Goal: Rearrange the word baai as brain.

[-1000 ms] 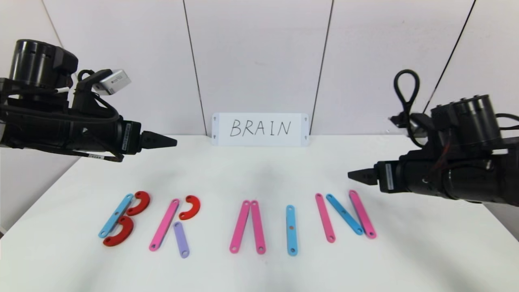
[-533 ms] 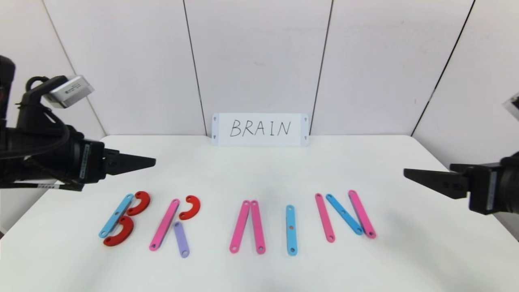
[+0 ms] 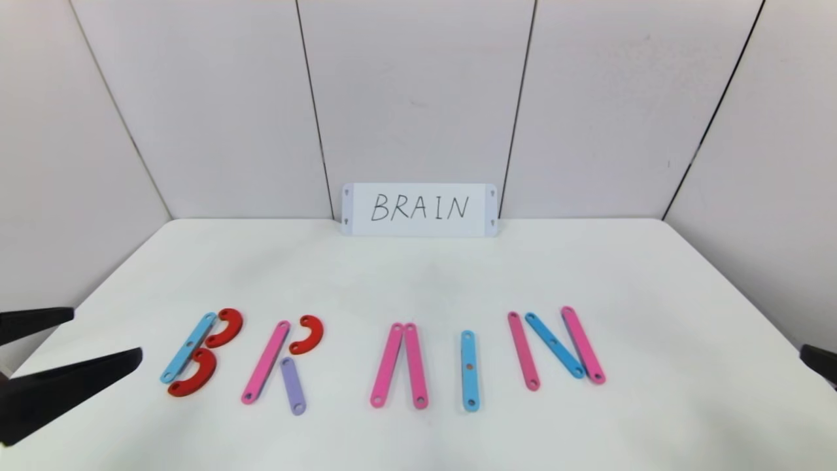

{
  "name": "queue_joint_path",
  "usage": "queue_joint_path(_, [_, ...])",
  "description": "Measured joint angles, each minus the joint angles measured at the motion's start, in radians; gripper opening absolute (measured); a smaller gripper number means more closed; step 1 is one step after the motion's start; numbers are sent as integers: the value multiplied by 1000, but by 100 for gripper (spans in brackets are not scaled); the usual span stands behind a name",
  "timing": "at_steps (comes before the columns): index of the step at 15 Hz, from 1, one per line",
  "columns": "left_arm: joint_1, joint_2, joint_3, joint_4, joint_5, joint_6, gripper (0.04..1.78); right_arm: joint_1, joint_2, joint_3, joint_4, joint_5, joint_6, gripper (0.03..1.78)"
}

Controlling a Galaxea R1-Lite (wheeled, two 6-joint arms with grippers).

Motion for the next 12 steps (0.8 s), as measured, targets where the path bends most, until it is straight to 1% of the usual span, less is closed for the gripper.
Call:
queue_joint_path(2, [0, -109, 49, 16, 45, -1, 174, -5, -79, 10, 18, 1, 1, 174])
queue_joint_path(3, [0, -166, 70, 30, 74, -1, 174, -24, -114, 14, 24, 1, 0, 174])
queue_joint_path(5, [0, -265, 103, 58, 128, 0, 174, -101, -177, 19, 29, 1, -7, 174])
queue_joint_path(8, [0, -394, 124, 102, 181, 0, 174, -240, -268, 26, 30, 3, -50, 174])
queue_joint_path(9, [0, -431, 127, 108, 188, -1, 174, -278, -300, 36, 29, 6, -63, 174])
queue_joint_path(10, [1, -466, 130, 112, 196, -1, 174, -304, -334, 49, 28, 11, -79, 174])
queue_joint_path(12, [28, -515, 139, 107, 232, -5, 174, -330, -408, 88, 26, 16, -117, 174])
